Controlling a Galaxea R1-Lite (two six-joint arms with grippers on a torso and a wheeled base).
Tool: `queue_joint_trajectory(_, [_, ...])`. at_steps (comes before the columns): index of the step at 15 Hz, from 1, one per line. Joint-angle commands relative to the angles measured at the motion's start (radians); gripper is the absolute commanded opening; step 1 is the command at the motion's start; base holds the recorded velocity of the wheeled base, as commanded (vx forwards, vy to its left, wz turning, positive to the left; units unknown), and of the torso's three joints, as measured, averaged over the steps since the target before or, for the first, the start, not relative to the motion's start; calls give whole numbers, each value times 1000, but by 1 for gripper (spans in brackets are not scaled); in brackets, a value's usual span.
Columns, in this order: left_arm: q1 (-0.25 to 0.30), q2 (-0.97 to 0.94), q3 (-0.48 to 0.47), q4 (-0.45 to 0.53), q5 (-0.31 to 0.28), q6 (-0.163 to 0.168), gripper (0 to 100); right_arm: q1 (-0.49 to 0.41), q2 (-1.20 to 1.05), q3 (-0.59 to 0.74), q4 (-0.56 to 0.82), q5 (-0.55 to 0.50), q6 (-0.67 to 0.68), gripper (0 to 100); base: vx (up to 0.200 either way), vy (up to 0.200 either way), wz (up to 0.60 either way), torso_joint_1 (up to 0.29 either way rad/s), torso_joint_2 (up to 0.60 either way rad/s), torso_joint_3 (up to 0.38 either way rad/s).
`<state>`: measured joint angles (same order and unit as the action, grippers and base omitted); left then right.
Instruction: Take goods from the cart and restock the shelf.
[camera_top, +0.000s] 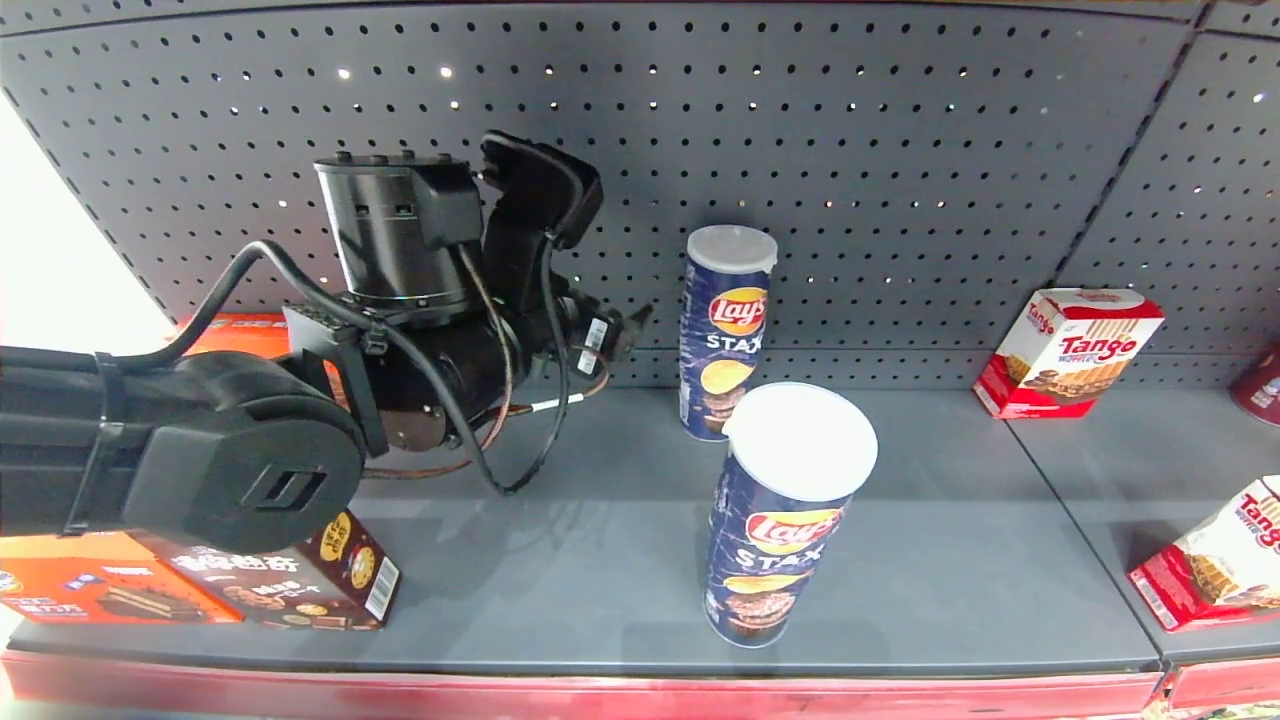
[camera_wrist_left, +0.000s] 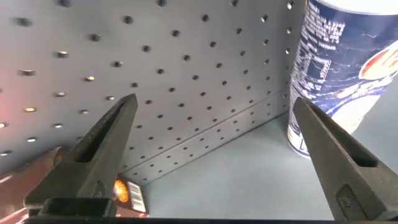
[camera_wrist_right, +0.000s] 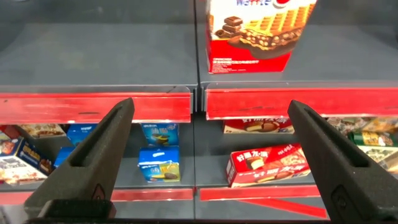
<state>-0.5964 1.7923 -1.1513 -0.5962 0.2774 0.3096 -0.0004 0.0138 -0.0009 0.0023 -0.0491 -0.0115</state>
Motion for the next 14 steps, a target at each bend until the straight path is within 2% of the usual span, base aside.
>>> queue_joint_trajectory(1, [4, -21, 19, -13, 2, -1, 100, -7, 11, -7, -7, 12, -13, 100, 0, 0, 0, 0, 0, 0])
queue_joint_trajectory(2, [6, -19, 10, -48, -1, -1, 100, 5, 236, -300, 15, 37, -1, 100, 0, 0, 0, 0, 0, 0])
queue_joint_trajectory(3, [6, -18, 12, -54, -3, -1, 100, 14, 345, -361, 31, 55, 27, 100, 0, 0, 0, 0, 0, 0])
queue_joint_trajectory(4, [6, -16, 36, -74, -1, -14, 100, 57, 512, -499, 8, 126, 48, 100, 0, 0, 0, 0, 0, 0])
queue_joint_trajectory(5, [4, -19, 67, -108, -1, -33, 100, 92, 600, -527, 4, 167, 5, 100, 0, 0, 0, 0, 0, 0])
queue_joint_trajectory(7, [6, -21, 119, -163, -1, -35, 100, 186, 784, -556, -41, 180, -91, 100, 0, 0, 0, 0, 0, 0])
queue_joint_trajectory(8, [6, -22, 134, -175, 0, -37, 100, 254, 850, -554, -71, 176, -105, 100, 0, 0, 0, 0, 0, 0])
queue_joint_trajectory(9, [6, -22, 134, -175, 0, -37, 100, 254, 850, -554, -71, 176, -105, 100, 0, 0, 0, 0, 0, 0])
queue_joint_trajectory(10, [7, -36, 154, -182, 0, -37, 100, 373, 997, -558, -143, 164, -108, 100, 0, 0, 0, 0, 0, 0])
queue_joint_trajectory(12, [18, -56, 179, -182, 2, -37, 100, 459, 1114, -562, -209, 121, -111, 100, 0, 0, 0, 0, 0, 0])
queue_joint_trajectory(14, [41, -64, 202, -203, 0, -35, 100, 504, 1167, -564, -222, 104, -111, 100, 0, 0, 0, 0, 0, 0])
